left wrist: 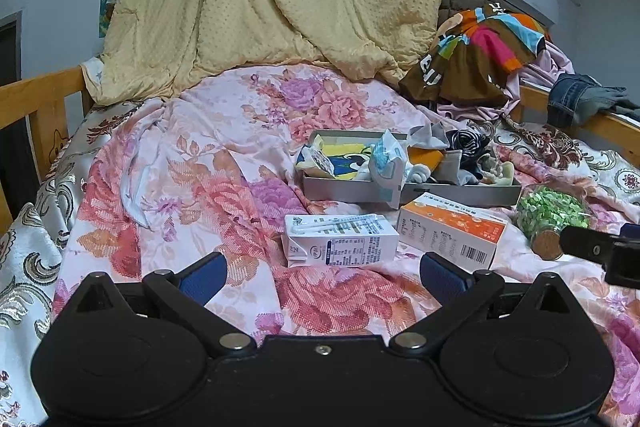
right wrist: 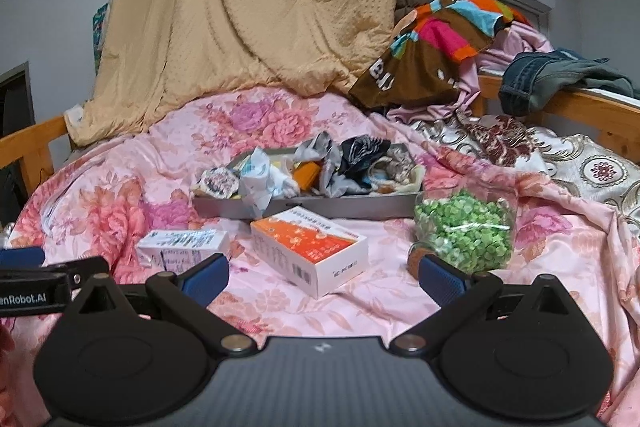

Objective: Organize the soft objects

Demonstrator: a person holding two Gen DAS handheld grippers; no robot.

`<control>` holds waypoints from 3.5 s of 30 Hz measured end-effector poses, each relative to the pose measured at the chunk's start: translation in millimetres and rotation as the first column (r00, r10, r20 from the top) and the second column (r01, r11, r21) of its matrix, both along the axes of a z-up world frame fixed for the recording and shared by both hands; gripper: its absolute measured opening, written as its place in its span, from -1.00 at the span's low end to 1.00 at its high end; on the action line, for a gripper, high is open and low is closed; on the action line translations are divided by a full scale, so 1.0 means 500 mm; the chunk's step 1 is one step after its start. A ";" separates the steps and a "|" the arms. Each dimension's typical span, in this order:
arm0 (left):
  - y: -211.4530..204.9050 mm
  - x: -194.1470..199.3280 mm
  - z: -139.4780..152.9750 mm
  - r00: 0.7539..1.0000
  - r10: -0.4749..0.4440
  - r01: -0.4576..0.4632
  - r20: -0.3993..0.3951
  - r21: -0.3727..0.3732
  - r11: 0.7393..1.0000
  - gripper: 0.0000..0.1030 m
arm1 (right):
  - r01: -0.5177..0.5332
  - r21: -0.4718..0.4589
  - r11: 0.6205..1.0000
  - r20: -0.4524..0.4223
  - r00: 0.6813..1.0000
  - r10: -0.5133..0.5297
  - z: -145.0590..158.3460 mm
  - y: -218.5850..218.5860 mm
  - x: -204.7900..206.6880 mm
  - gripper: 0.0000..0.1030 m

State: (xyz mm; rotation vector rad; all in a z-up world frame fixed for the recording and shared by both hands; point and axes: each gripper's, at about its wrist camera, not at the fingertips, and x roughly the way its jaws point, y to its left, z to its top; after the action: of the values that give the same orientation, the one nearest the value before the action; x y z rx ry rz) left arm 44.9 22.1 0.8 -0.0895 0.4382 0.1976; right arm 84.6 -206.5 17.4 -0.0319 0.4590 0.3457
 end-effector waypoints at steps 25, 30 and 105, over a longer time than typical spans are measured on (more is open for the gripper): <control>-0.001 0.003 -0.006 1.000 0.004 -0.004 -0.016 0.007 1.000 0.98 | 0.018 -0.001 1.000 -0.019 1.000 -0.018 -0.003 -0.006 0.003 1.00; -0.002 0.003 -0.008 1.000 -0.001 0.001 -0.019 0.013 1.000 0.98 | 0.018 -0.001 1.000 -0.020 1.000 -0.018 -0.004 -0.006 0.003 1.00; -0.006 0.002 -0.010 1.000 -0.002 0.003 -0.018 0.018 1.000 0.98 | 0.020 0.001 1.000 -0.019 1.000 -0.020 -0.005 -0.009 0.003 1.00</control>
State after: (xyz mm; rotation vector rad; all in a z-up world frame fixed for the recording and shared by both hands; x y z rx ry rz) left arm 45.6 19.2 -4.0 -0.0699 0.4541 0.2001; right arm 86.2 -210.8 15.1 -0.0226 0.4771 0.3273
